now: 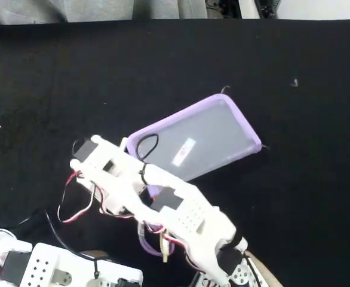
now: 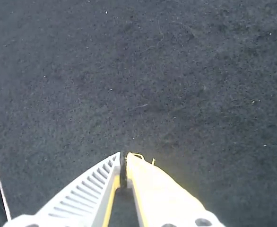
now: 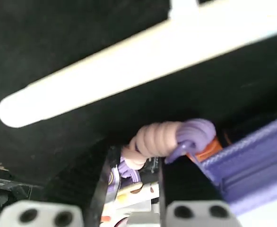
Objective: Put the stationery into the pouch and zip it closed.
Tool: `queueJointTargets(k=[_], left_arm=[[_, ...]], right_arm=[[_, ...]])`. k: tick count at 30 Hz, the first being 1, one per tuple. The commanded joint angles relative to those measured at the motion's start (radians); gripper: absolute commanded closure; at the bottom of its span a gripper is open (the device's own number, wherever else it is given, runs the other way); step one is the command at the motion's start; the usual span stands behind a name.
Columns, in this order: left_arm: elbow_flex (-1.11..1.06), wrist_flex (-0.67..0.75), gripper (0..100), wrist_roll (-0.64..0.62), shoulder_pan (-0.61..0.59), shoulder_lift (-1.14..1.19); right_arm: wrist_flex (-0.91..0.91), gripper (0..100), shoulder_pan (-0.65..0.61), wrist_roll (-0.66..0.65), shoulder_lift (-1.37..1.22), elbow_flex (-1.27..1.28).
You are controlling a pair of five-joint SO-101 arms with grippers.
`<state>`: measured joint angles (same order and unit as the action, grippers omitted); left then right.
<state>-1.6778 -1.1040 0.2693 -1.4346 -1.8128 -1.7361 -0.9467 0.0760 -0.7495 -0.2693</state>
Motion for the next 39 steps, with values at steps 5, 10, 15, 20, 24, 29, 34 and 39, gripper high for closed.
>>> queueJointTargets(k=[5, 10, 15, 20, 24, 29, 34, 39], left_arm=[[-0.021, -0.002, 97, 0.003, 0.013, -0.008], [-0.021, -0.002, 97, 0.002, 0.013, -0.008], [-0.021, -0.002, 97, 0.003, 0.013, -0.008], [-0.021, -0.002, 97, 0.000, 0.036, -0.008], [-0.021, -0.002, 97, -0.002, 0.148, -0.008], [-0.021, 0.008, 97, -0.002, 0.377, -0.011], [-0.019, 0.040, 97, -0.002, 0.641, -0.011], [-0.018, 0.262, 97, -0.002, 0.756, -0.011]], right_arm=[[-0.031, 91.3, 0.150, 0.008, 0.033, -0.285], [-0.029, 91.4, 0.250, 0.006, 0.093, -0.390], [-0.028, 93.3, 0.301, 0.006, 0.197, -0.512], [-0.028, 93.9, 0.315, -0.002, 0.289, -0.653], [-0.028, 96.2, 0.319, -0.002, 0.346, -0.742], [-0.025, 98.8, 0.318, 0.005, 0.429, -0.826], [0.011, 98.8, 0.318, -0.002, 0.483, -0.969], [0.055, 98.8, 0.316, 0.003, 0.503, -1.122]])
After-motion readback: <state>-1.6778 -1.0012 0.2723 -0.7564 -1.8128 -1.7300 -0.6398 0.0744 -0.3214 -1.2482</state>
